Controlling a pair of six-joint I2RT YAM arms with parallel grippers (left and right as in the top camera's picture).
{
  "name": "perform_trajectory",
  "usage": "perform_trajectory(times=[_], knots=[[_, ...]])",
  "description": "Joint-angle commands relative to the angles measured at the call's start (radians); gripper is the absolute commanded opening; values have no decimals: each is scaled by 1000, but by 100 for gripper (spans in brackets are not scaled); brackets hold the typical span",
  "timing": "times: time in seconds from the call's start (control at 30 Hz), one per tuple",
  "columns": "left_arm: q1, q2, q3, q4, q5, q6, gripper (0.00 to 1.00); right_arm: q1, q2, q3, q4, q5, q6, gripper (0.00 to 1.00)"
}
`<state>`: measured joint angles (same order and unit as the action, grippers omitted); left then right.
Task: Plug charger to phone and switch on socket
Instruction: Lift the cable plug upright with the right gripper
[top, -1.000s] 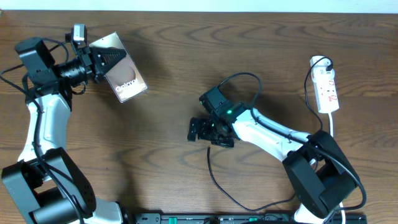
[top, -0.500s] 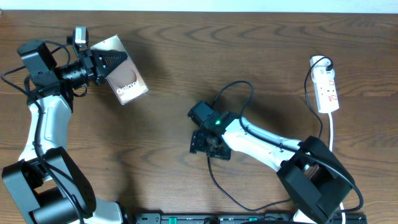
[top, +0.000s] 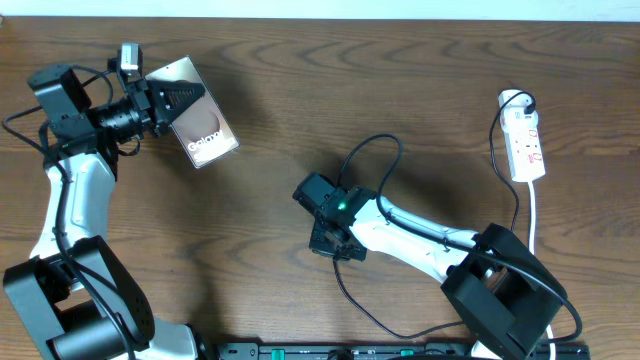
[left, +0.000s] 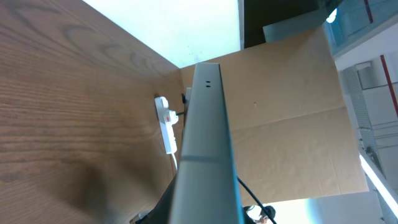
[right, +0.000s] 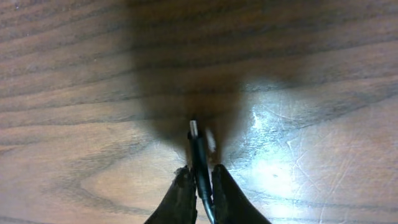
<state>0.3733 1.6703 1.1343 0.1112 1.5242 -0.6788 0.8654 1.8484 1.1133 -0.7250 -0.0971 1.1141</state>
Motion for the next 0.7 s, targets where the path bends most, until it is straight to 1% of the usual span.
perform_trajectory(times=[0.0, 0.07, 0.2, 0.23, 0.3, 0.37, 0.67], knots=[[3, -11, -7, 3, 38, 13, 7, 2, 3, -5, -3, 27, 8, 7], [3, -11, -7, 3, 39, 13, 8, 2, 3, -5, -5, 27, 8, 5], [3, -11, -7, 3, 39, 13, 8, 2, 3, -5, -9, 29, 8, 4], [3, -11, -7, 3, 39, 13, 8, 2, 3, -5, -10, 32, 8, 5], [3, -11, -7, 3, 39, 13, 7, 2, 3, -5, -13, 41, 8, 11], [3, -11, -7, 3, 39, 13, 7, 2, 3, -7, -16, 45, 8, 13], [3, -11, -7, 3, 39, 13, 7, 3, 4, -17, -16, 54, 31, 16]])
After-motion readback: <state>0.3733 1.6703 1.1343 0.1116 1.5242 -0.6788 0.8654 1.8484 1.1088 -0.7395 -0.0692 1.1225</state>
